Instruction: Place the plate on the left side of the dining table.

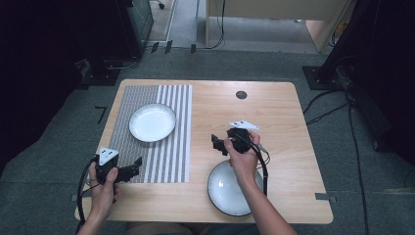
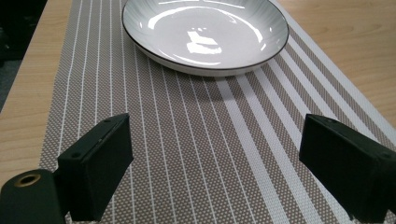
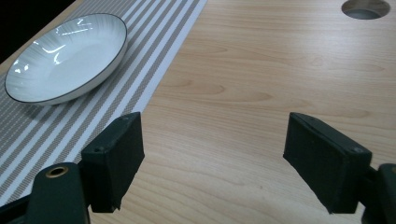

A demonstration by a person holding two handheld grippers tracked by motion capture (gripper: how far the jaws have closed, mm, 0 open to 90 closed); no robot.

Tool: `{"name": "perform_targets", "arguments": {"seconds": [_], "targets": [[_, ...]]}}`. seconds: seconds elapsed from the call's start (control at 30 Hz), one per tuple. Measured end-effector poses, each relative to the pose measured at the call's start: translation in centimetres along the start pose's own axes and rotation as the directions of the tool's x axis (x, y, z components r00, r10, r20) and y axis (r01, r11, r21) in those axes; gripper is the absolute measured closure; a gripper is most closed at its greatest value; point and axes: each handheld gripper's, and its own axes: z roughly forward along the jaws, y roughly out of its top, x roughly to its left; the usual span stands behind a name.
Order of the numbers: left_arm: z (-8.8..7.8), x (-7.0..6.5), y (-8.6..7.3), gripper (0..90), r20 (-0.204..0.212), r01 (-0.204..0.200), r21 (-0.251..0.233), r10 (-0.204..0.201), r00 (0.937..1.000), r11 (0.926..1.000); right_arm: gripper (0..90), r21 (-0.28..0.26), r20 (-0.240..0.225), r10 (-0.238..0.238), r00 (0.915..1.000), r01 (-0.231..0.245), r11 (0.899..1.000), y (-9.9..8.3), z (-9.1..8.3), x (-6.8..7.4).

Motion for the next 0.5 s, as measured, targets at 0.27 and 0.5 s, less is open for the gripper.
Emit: {"name": "perform_targets", "arguments": {"seconds": [0.27, 0.5], "targets": [[-0.3, -0.2, -1.1, 9.4, 0.005, 0.005, 0.006, -0.005, 1.0, 1.0, 20.0, -0.009, 0.016, 0.008, 0.9998, -0.008, 1.0, -1.0, -1.2, -1.2], [-0.8, 0.0, -2.4, 9.4, -0.001, -0.01, 0.017, 0.01, 0.9999, 0.9998, 19.9, -0.016, 0.031, 0.024, 0.9992, -0.023, 1.0, -2.1, -2.6, -2.9]]}}
